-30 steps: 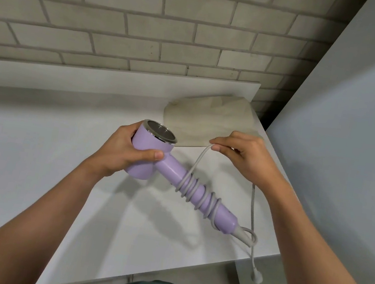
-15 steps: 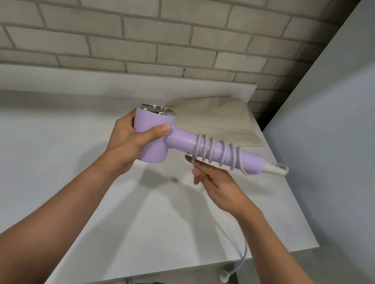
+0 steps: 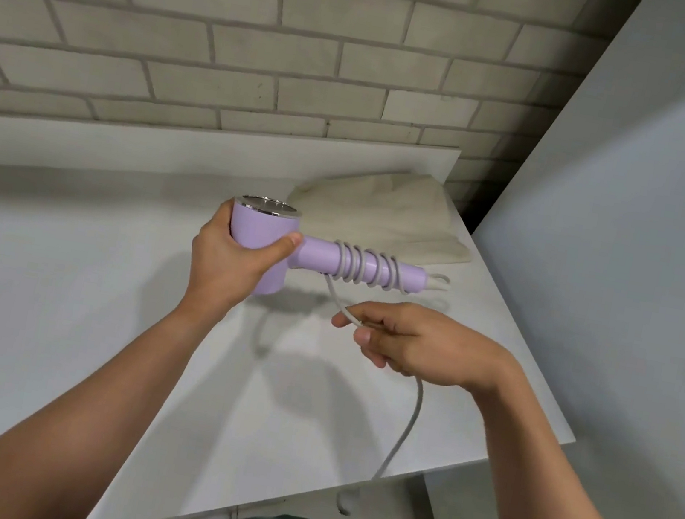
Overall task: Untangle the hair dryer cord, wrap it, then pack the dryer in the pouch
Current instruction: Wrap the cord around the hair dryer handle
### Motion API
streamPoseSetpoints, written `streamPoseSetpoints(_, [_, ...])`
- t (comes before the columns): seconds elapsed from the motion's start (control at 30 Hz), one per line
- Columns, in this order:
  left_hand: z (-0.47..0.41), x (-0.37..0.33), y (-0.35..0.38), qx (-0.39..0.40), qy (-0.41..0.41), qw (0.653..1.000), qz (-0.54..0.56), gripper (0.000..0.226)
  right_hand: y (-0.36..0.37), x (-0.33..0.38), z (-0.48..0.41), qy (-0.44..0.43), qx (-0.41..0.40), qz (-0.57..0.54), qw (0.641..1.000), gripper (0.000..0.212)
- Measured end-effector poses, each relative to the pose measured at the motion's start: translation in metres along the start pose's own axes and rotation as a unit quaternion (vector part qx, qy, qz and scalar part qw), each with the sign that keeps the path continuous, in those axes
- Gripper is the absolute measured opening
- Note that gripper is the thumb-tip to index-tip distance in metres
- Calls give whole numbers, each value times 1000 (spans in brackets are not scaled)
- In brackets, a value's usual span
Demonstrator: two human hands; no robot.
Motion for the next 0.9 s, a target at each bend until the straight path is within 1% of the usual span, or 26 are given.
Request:
streamPoseSetpoints(0.07, [3, -1, 4, -3, 13, 1000, -17, 54, -7, 2, 4, 15, 9, 20, 1000, 28])
streamPoseSetpoints(0.13, [4, -2, 6, 2, 26, 999, -30, 56, -13, 6, 7, 20, 12, 62, 998, 27])
streamPoseSetpoints(0.27, [6, -5, 6, 31, 47, 997, -54, 70, -28, 13, 10, 8, -18, 164, 986, 25])
streamPoseSetpoints(0.37, [6, -6, 6, 66, 51, 994, -74, 69, -36, 15, 11, -15, -66, 268, 961, 19])
streamPoseSetpoints(0.47, [3, -4, 2, 107, 44, 989, -97, 66, -41, 16, 12, -52, -124, 347, 928, 22])
streamPoseSetpoints(0.53, [2, -5, 0, 145, 40, 983, -106, 64, -44, 14, 13, -98, -171, 363, 911, 23])
streamPoseSetpoints(0.63, [4, -4, -2, 192, 32, 977, -90, 68, -50, 4, 14, -147, -224, 366, 891, 23])
streamPoseSetpoints(0.73, [7, -8, -6, 231, 29, 970, -64, 67, -54, -5, 11, -167, -249, 346, 889, 30])
streamPoseSetpoints(0.9, [16, -21, -14, 293, 27, 955, -30, 65, -57, -12, 8, -205, -247, 298, 899, 28])
Point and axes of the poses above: each hand's wrist, its own z-axis away from the middle knuckle, its own y-axis out of the palm, x = y × z, the point moved 2 cm from there along -z, towards the middle knuckle, and after that the axes turned 13 degrees about -y, right-handed, at the moved point
